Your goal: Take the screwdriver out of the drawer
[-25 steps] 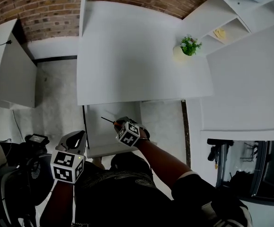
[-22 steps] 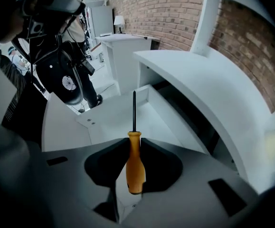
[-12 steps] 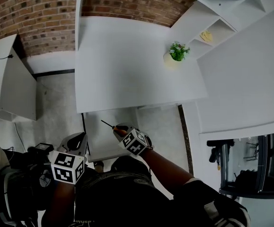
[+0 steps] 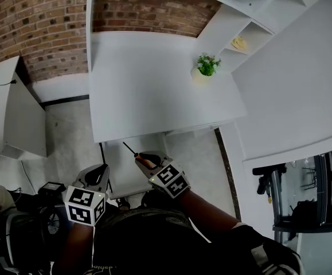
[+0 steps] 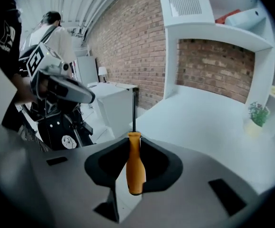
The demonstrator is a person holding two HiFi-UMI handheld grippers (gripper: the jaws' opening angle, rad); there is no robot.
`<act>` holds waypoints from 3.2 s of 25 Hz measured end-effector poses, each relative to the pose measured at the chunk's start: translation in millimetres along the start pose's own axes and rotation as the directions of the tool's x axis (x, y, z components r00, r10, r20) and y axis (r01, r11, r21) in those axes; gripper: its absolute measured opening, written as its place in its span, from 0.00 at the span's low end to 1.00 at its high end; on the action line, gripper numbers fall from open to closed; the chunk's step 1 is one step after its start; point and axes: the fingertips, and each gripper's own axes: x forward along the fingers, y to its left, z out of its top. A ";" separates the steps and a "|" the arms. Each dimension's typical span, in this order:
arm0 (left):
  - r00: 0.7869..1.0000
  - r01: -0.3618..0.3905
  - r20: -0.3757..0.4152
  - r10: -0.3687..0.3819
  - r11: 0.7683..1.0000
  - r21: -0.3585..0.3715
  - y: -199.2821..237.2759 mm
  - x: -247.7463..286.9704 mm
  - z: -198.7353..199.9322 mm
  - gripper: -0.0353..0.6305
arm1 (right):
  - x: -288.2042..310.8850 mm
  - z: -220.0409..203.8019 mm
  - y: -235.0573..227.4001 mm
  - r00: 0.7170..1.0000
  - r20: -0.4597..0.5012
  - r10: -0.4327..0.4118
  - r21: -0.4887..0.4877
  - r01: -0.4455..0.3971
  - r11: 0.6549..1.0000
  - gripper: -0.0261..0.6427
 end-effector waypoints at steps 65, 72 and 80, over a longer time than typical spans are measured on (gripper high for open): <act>0.966 -0.127 0.226 0.122 0.992 0.005 -278.2 -82.4 -17.1 0.08 | -318.9 -56.1 46.1 0.871 0.489 0.050 0.117 -0.122 0.986 0.15; 0.970 -0.106 0.226 0.091 0.993 0.055 -279.2 -83.6 -10.5 0.08 | -318.3 -53.7 46.9 0.867 0.499 0.010 0.141 -0.092 0.986 0.15; 0.975 -0.090 0.211 0.074 0.994 0.064 -275.7 -85.1 -12.7 0.08 | -318.9 -53.2 51.8 0.869 0.495 -0.011 0.148 -0.072 0.986 0.15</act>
